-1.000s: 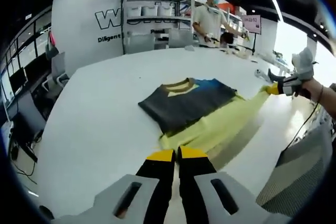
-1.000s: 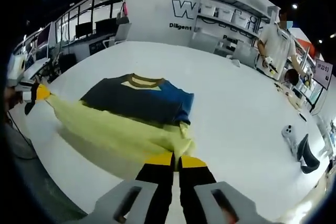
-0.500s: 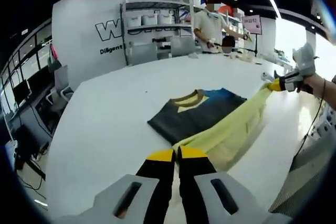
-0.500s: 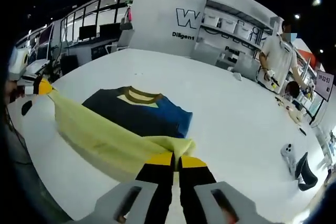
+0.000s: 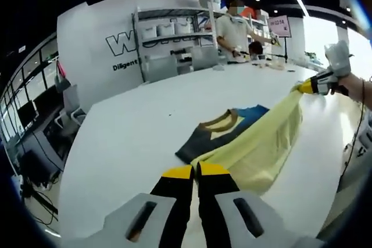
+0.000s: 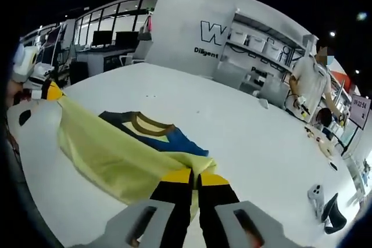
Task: Fold the garment on the visible template until the final outline fits inside the template.
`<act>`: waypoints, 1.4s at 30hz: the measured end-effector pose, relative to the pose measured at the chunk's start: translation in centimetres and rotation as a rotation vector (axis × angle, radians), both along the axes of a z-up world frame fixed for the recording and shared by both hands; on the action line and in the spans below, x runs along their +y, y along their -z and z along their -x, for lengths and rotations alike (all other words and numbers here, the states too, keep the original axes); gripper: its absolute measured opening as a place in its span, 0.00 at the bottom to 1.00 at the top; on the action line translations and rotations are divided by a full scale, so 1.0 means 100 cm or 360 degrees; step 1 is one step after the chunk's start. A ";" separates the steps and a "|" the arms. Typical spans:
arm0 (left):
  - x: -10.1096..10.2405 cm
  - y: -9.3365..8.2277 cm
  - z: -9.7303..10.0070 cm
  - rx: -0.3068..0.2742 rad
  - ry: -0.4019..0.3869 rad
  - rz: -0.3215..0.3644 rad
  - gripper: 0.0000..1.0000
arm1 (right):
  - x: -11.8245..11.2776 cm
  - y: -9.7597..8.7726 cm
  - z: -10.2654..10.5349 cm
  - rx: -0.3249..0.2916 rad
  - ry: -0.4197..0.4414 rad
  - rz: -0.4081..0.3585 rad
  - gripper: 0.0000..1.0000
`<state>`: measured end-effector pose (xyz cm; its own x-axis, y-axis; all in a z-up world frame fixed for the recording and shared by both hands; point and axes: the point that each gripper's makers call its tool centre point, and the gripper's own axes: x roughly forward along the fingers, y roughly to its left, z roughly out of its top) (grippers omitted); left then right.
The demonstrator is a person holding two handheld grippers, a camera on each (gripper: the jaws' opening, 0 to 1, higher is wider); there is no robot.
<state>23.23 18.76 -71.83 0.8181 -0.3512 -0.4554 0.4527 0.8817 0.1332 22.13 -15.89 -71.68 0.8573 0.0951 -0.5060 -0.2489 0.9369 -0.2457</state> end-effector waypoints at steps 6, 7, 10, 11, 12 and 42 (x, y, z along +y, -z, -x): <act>-0.002 -0.003 -0.020 -0.0049 0.0010 -0.0005 0.04 | -0.003 -0.001 -0.018 -0.0037 -0.0001 0.0009 0.00; -0.002 -0.004 -0.025 -0.0060 0.0008 -0.0010 0.04 | -0.002 -0.001 -0.020 -0.0046 -0.0003 0.0011 0.00; -0.003 -0.005 -0.037 -0.0074 0.0012 -0.0021 0.04 | -0.002 -0.002 -0.031 -0.0065 -0.0009 0.0024 0.00; -0.004 -0.006 -0.041 -0.0082 0.0010 -0.0021 0.04 | -0.002 -0.002 -0.033 -0.0070 -0.0012 0.0027 0.00; -0.004 -0.006 -0.044 -0.0088 0.0014 -0.0026 0.04 | -0.002 -0.001 -0.037 -0.0073 -0.0015 0.0034 0.00; -0.003 0.047 -0.113 -0.0017 0.0008 -0.0178 0.04 | 0.004 0.035 -0.110 -0.0050 -0.0205 0.0342 0.00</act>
<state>34.55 18.49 -76.48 0.8215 -0.3030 -0.4831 0.4552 0.8586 0.2356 33.14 -15.53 -75.19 0.8606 0.0978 -0.4997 -0.3520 0.8234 -0.4450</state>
